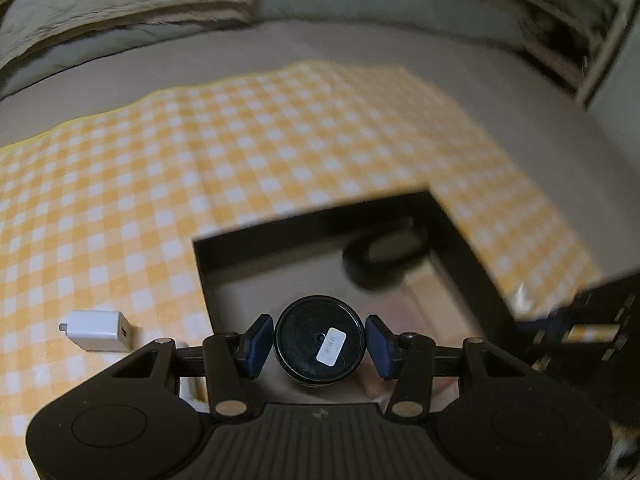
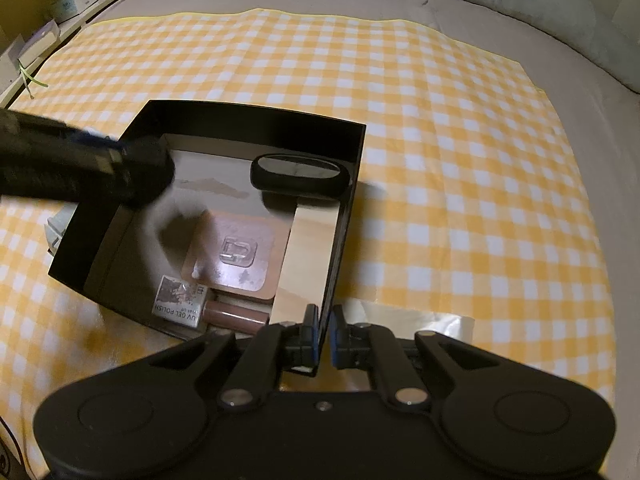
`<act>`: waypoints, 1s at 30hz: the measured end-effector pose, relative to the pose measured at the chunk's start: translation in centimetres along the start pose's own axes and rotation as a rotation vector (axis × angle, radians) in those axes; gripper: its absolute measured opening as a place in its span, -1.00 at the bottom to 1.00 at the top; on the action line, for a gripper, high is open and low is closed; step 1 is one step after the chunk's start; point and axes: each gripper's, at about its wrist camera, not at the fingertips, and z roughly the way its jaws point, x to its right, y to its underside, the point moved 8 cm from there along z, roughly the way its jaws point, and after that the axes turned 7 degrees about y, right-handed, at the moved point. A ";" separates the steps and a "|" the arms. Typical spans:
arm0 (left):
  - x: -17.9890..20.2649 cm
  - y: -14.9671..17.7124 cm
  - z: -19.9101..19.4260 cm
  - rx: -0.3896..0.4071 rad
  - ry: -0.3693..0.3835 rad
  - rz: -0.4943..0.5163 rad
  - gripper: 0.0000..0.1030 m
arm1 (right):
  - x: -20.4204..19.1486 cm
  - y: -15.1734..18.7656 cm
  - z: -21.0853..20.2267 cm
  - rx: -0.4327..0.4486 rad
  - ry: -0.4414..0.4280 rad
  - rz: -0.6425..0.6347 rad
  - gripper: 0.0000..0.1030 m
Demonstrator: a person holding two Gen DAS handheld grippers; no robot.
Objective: Organize rigid objects
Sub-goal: 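Carry the black jar into the black box and release it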
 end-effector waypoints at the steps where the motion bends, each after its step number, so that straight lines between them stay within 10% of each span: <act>1: 0.2 0.5 0.4 -0.022 -0.009 0.023 0.00 | 0.0 0.0 0.0 0.000 -0.002 -0.001 -0.88; 11: 1.0 3.5 2.5 -0.140 -0.081 0.191 0.00 | -0.1 0.0 0.0 -0.006 -0.006 -0.005 -0.88; 30: 2.9 3.8 0.7 -0.116 -0.009 0.178 0.45 | -0.3 0.0 0.4 -0.019 0.002 -0.007 -0.87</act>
